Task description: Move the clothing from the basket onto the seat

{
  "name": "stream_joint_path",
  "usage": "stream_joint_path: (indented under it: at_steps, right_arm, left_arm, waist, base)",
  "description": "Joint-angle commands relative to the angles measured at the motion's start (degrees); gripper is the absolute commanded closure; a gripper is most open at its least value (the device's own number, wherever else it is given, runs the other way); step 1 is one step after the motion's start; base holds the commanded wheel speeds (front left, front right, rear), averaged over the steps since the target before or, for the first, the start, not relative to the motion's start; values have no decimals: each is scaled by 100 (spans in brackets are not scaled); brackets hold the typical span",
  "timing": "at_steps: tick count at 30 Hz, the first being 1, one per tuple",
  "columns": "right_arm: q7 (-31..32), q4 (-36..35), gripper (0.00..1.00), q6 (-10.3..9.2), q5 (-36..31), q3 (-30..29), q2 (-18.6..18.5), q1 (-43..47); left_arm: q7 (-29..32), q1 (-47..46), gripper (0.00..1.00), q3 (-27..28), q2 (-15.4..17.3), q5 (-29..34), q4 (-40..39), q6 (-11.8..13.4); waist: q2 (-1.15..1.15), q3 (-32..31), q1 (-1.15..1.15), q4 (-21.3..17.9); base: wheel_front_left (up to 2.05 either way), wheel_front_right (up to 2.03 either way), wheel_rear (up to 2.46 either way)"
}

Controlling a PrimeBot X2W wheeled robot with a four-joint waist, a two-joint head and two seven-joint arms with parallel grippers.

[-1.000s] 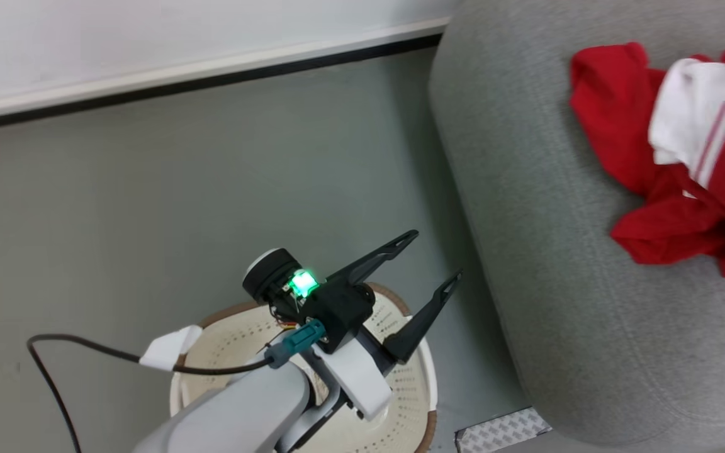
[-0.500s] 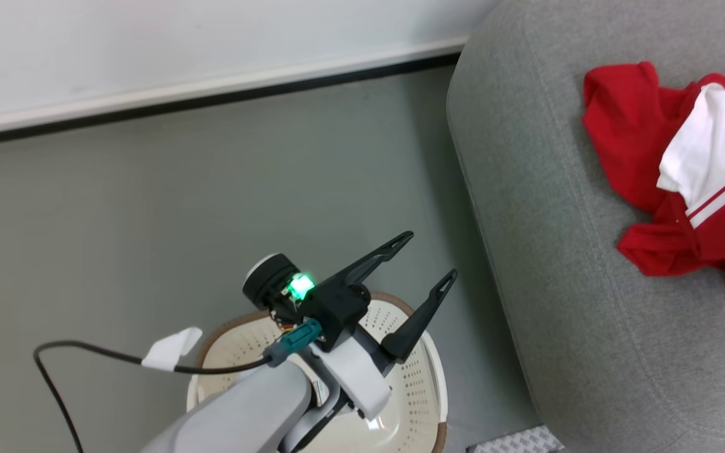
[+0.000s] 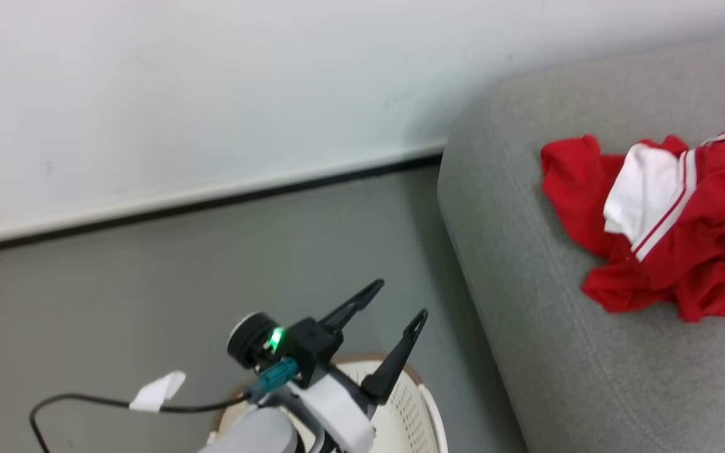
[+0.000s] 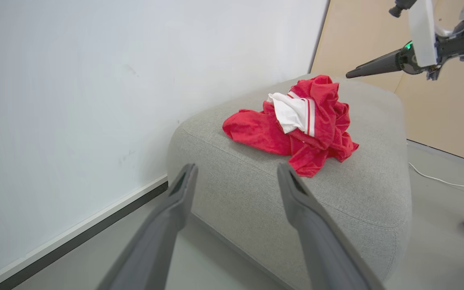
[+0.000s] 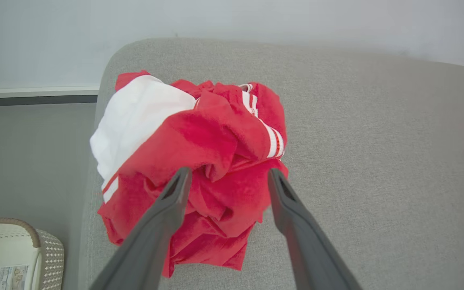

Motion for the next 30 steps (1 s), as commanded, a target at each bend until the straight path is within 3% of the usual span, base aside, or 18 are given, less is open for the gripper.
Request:
stream_joint_path:
  at_steps: [1,8,13,19,26,30]
  right_arm:
    - [-32,-33,0,-14,3,7,-61,93]
    - [-545,-974,0,-14,156,-7,-384,303]
    - [-1267,-1529,0,-14,-38,-203,-346,566]
    - [-2331,-1823,0,-14,-360,-668,203,1072]
    - [-2984,-1980,0,-14,-792,-1086,891,1938]
    - [-3179,-2087,0,-14,-1063,-1488,1273,2489]
  left_arm:
    - [-29,86,0,11,28,-82,-4,27]
    - [-26,564,0,435,131,-123,-318,216]
    - [-23,847,0,915,281,-140,-585,386]
    - [-23,1266,0,1670,456,-260,-765,554]
    - [-23,1829,0,2532,457,-400,-847,842]
    - [-23,2180,0,2938,440,-499,-833,698]
  waist:
    - [0,-291,1,29]
    - [0,-797,1,226]
    - [0,-981,1,451]
    - [0,-1094,1,649]
    - [0,-1189,1,910]
    - [0,-1258,1,1039]
  base:
    - [0,0,0]
    - [0,0,0]
    - [0,0,0]
    - [0,0,0]
    - [0,0,0]
    - [0,0,0]
